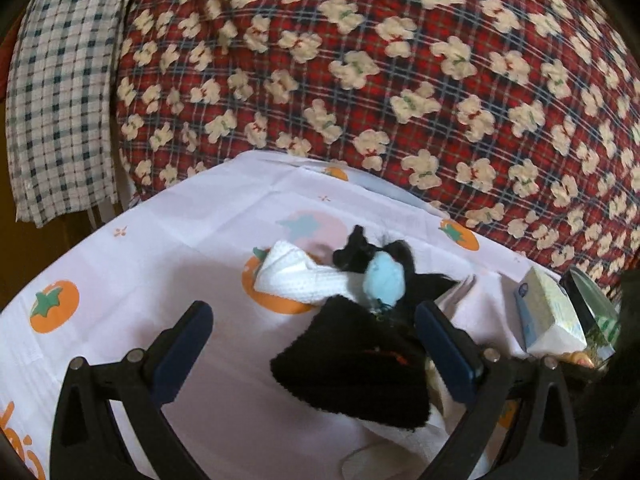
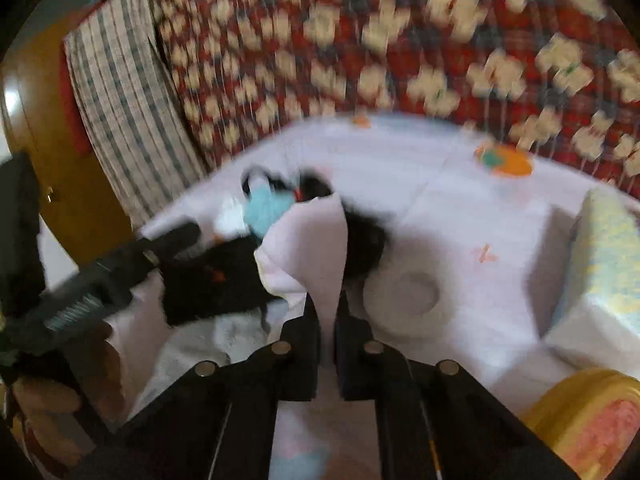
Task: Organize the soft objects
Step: 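Grasp the black fuzzy cloth with the left gripper while the right grasps the pink towel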
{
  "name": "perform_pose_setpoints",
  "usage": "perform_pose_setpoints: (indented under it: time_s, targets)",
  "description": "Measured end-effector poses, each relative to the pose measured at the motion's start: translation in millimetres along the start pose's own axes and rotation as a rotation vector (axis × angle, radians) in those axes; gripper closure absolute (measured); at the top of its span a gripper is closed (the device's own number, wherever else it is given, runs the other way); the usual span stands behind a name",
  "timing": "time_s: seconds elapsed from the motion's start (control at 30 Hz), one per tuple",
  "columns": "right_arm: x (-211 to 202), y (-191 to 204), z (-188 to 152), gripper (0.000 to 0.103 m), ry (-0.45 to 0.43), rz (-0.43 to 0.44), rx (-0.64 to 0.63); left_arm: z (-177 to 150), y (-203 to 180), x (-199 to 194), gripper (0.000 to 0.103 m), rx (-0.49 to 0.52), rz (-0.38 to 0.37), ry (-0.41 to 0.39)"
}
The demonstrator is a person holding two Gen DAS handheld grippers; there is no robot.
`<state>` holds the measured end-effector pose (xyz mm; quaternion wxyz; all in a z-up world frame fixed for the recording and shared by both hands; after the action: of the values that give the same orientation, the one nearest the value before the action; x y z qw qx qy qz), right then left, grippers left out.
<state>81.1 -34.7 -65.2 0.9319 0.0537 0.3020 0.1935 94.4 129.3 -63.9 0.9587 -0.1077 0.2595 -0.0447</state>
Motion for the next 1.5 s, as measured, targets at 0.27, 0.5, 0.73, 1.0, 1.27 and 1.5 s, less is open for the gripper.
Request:
perform_pose_setpoints:
  time_s: [0.27,0.5,0.73,1.0,1.27,1.5]
  targets:
    - [-60.9,0.3,13.0,0.096,-0.271,-0.046,0.014,-8.2,-40.5,19.3,0.016,0.220,0.007,0.101]
    - [-67.9,-7.7,19.2,0.096,-0.303,-0.078,0.033,-15.9,-45.0,32.8,0.051,0.243,0.013,0.180]
    - [-80.8,-11.7,19.4,0.096,-0.350,-0.084,0.046,-9.9,-53.1,8.4,0.086,0.260,-0.022,0.050]
    - [-99.6,-15.8,21.4,0.096,-0.409,0.029,0.113,-0.1,-54.7,-30.2,0.086,0.264,-0.024,-0.153]
    - [-111.6,-20.1,20.6,0.096,-0.434,0.039,0.126,0.4,-56.0,-56.6,0.086,0.226,-0.062,-0.274]
    - [-116.3,-24.1,16.8,0.096,-0.423,0.005,0.113,-1.1,-45.4,-35.6,0.023,0.193,-0.096,-0.122]
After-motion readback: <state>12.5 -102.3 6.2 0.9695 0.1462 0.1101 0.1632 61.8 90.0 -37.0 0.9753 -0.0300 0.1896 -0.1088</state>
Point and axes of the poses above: each gripper's, at about its wrist camera, not at the fingertips, and x roughly the way its jaws point, y to its left, z to its top, the point moved 5 cm from there along x, roughly the way its jaws point, and after that the axes turned 3 degrees about -y, right-handed, at the moved point
